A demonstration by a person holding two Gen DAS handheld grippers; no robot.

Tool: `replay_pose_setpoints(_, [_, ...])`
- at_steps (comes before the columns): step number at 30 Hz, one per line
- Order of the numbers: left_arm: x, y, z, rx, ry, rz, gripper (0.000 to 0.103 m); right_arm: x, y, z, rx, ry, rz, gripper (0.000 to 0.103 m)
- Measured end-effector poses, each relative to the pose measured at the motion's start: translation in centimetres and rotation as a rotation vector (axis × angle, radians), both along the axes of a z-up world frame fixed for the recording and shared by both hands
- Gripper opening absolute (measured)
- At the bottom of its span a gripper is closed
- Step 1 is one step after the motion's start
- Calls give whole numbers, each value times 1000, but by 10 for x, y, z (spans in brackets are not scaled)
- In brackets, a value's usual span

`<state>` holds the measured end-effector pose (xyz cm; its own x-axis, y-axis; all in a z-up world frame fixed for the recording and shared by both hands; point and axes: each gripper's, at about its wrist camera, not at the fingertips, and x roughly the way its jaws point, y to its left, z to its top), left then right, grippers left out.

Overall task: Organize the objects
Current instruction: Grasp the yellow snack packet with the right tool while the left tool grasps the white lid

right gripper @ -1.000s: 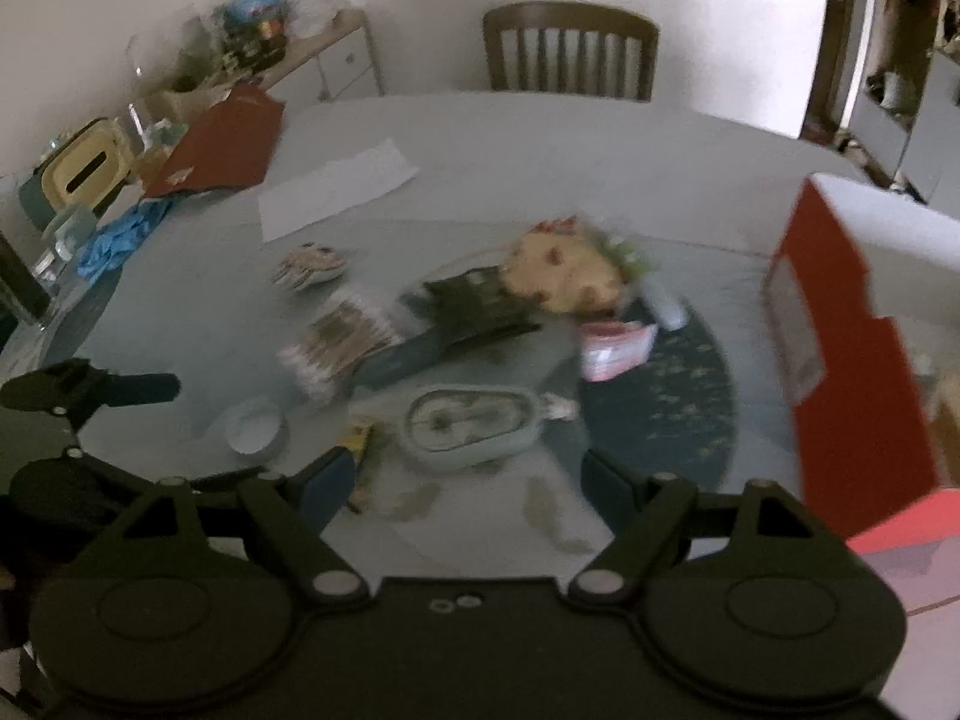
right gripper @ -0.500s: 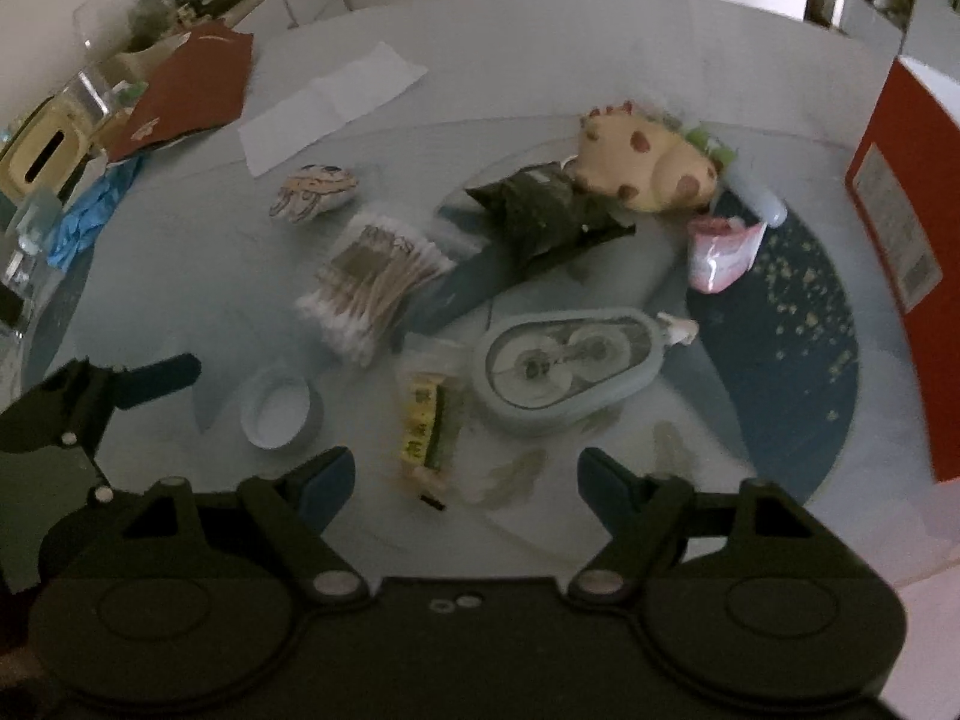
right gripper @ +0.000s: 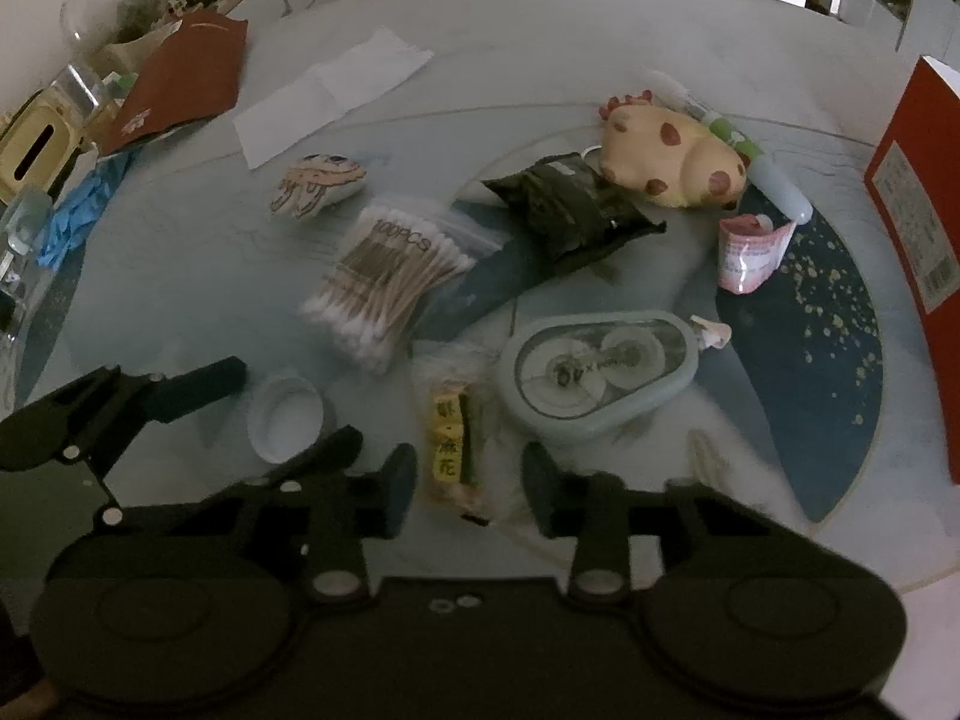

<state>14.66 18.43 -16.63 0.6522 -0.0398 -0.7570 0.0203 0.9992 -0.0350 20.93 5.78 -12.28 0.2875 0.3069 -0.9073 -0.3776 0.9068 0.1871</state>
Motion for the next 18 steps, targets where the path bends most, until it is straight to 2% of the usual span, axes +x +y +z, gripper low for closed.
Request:
replay_pose_setpoints(1, [0, 0, 1, -1, 0, -3, 51, 0, 1, 0, -9, -5, 5, 29])
replay_pose_setpoints(5, [-3, -2, 3, -1, 5, -5, 38, -2, 2, 0, -18, -7, 23, 23])
replay_pose_setpoints(11, [-6, -4, 6, -28, 25, -2, 38, -5, -3, 3, 7, 8, 42, 20])
replay_pose_setpoints(18, [-13, -11, 22, -55, 28, 9, 38, -10, -23, 21, 67, -4, 35, 19])
